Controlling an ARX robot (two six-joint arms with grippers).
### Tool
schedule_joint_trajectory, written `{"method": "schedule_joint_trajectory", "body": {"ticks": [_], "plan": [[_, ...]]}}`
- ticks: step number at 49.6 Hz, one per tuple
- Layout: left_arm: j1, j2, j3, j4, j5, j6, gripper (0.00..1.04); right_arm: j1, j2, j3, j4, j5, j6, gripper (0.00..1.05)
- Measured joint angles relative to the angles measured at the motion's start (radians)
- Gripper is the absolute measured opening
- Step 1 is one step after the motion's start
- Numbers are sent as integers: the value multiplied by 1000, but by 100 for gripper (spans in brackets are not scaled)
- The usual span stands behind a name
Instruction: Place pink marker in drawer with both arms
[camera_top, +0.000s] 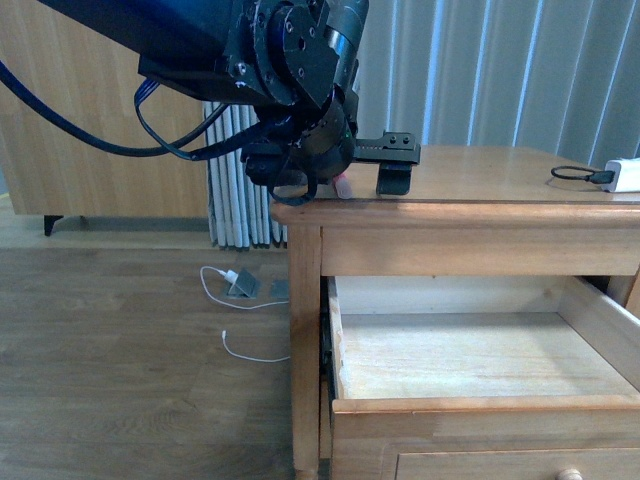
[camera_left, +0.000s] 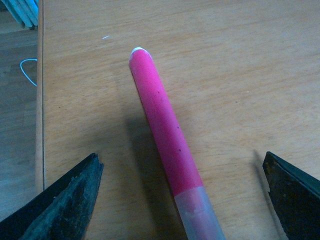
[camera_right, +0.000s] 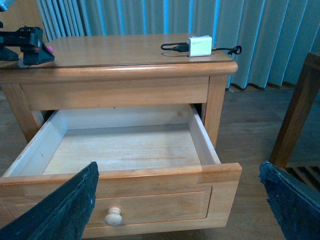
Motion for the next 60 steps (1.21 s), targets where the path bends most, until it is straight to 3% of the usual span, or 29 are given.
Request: {"method": "schedule_joint_trajectory", "body": {"ticks": [3, 17, 24, 28, 33, 42, 60], "plan": [[-1, 0, 3, -17, -2, 14, 98, 0, 0, 0, 0, 0, 0, 96], [1, -2, 1, -35, -13, 15, 58, 0, 0, 0, 0, 0, 0, 96], [6, -12, -18, -34, -28, 12, 27, 0, 0, 0, 0, 0, 0, 96], [10, -22, -33, -27, -21, 2, 15, 0, 0, 0, 0, 0, 0, 96], [10, -48, -81, 11, -2, -6, 15, 0, 0, 0, 0, 0, 0, 96], [10, -145, -270, 178, 210, 7, 15, 0, 0, 0, 0, 0, 0, 96], [5, -309, -541, 298, 537, 114, 14, 0, 0, 0, 0, 0, 0, 96]]}}
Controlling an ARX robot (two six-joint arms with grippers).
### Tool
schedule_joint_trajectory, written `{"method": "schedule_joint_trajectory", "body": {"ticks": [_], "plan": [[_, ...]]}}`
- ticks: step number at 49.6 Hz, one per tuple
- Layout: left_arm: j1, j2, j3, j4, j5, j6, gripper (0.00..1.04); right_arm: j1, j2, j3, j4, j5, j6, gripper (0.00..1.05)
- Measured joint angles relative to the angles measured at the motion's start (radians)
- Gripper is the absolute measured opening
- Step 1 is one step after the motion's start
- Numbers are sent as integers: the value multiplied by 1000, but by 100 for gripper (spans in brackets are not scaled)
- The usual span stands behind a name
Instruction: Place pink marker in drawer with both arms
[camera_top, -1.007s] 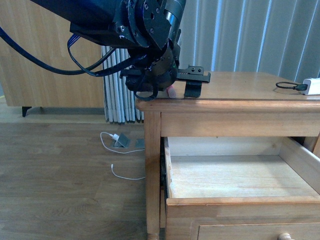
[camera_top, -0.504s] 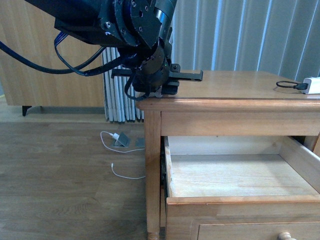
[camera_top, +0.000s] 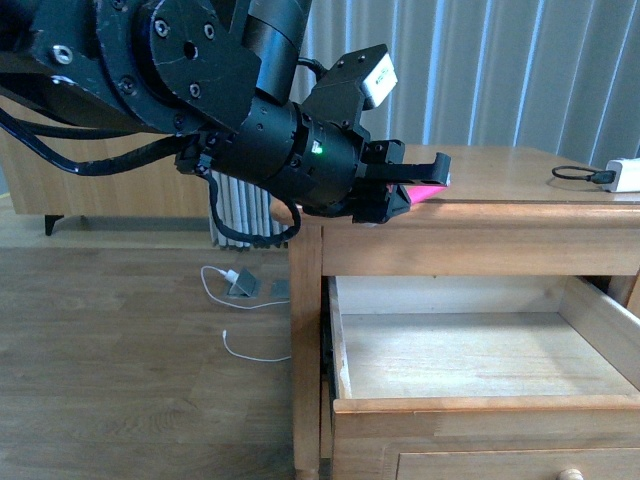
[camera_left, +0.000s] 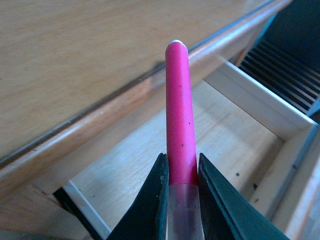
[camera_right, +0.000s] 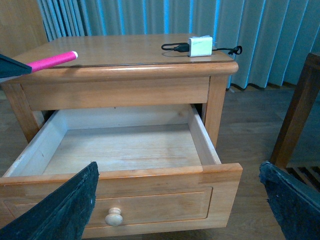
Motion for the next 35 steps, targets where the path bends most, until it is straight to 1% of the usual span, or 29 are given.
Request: {"method": "schedule_joint_trajectory", "body": {"ticks": [4, 7, 13, 23, 35], "plan": [[-3, -16, -32, -9, 61, 31, 14, 0, 0, 0, 0, 0, 0, 96], [-6, -21, -49, -23, 89, 60, 14, 0, 0, 0, 0, 0, 0, 96], [-22, -20, -76, -24, 105, 93, 14, 0, 0, 0, 0, 0, 0, 96], [-55, 35, -80, -8, 85, 114, 14, 0, 0, 0, 0, 0, 0, 96], [-63, 122, -82, 16, 33, 108, 14, 0, 0, 0, 0, 0, 0, 96]]}}
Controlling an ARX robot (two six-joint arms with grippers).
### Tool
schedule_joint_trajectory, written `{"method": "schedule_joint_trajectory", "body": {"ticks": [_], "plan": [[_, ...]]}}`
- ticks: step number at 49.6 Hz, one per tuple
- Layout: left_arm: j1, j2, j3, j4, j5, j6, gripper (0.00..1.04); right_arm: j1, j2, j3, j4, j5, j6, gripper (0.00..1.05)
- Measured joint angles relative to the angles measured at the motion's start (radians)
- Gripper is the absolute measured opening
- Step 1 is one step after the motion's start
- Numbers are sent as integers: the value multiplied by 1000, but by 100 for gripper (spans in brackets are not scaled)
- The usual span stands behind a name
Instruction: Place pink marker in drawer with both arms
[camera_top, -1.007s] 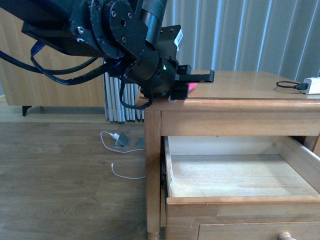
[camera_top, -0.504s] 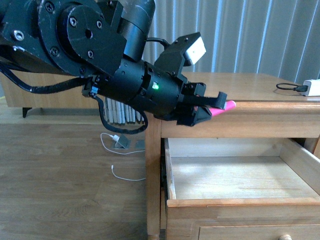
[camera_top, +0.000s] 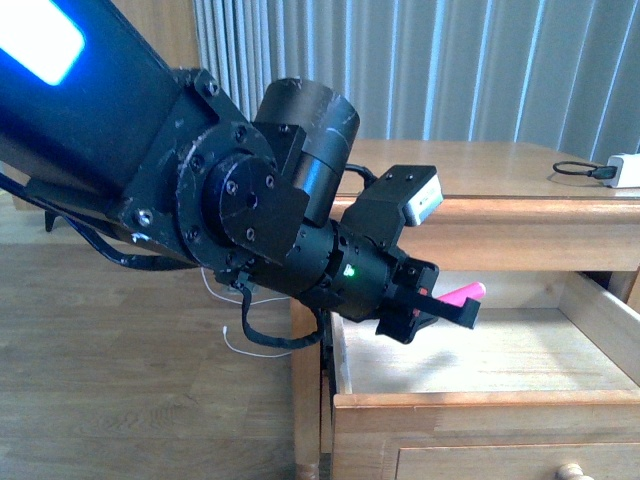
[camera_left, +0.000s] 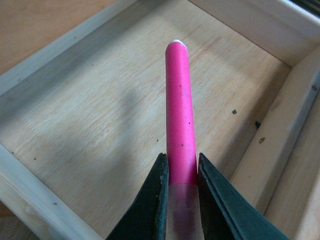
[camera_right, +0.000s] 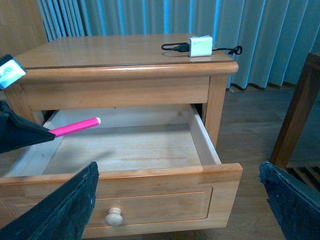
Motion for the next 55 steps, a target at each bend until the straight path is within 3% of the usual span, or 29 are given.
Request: {"method": "schedule_joint_trajectory", "body": {"ticks": [13, 22, 31, 34, 55], "plan": [[-5, 40, -31, 38, -29, -6, 16, 0, 0, 0, 0, 0, 0, 96], [-5, 33, -53, 56, -60, -13, 51, 0, 0, 0, 0, 0, 0, 96], [9, -92, -134, 112, -187, -45, 92, 0, 0, 0, 0, 0, 0, 96], [24, -152, -176, 126, -246, -45, 100, 0, 0, 0, 0, 0, 0, 96], [137, -712, -605, 244, -526, -103, 99, 0, 0, 0, 0, 0, 0, 96]]}}
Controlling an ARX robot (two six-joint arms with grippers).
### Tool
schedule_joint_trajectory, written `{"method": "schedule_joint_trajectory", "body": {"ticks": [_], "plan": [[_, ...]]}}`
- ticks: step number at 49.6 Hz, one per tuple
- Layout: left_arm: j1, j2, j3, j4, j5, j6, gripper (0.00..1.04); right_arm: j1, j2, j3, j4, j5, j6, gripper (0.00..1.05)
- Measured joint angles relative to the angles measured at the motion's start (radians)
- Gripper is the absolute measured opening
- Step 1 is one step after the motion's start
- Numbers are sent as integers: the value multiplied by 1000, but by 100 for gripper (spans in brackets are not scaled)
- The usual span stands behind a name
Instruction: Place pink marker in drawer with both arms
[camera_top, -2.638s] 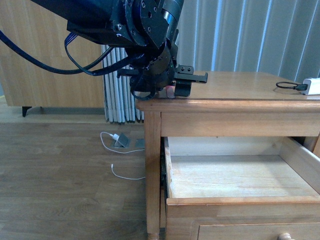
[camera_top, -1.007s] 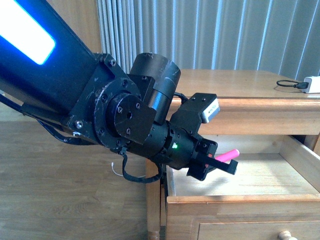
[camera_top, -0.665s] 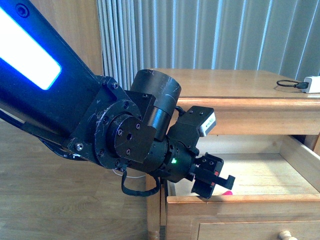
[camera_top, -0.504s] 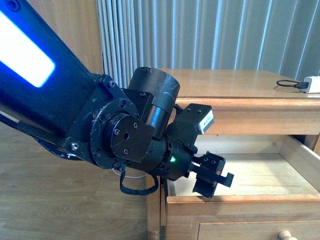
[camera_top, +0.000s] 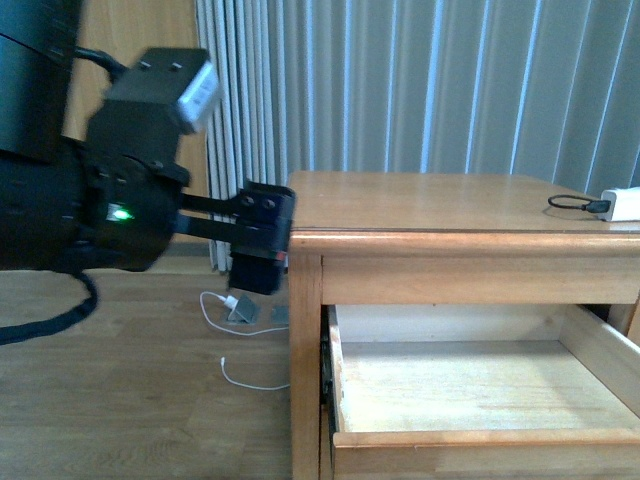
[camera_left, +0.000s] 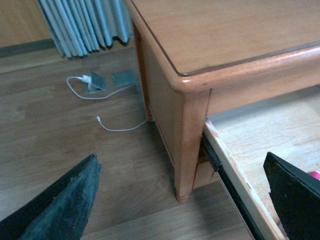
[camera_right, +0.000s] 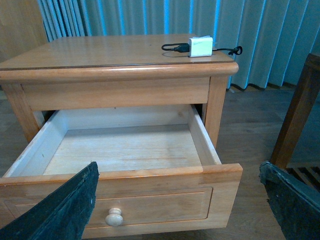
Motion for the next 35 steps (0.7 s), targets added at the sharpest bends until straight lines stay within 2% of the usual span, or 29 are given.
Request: {"method": "schedule_joint_trajectory", "body": {"ticks": [6, 13, 24, 35], "plan": [[39, -198, -128, -43, -8, -70, 99, 0, 0, 0, 0, 0, 0, 96], [124, -426, -268, -140, -26, -153, 99, 0, 0, 0, 0, 0, 0, 96], [272, -802, -431, -380, -30, -251, 99, 0, 0, 0, 0, 0, 0, 96], [296, -914, -486, -422, -55, -277, 99, 0, 0, 0, 0, 0, 0, 96]]}}
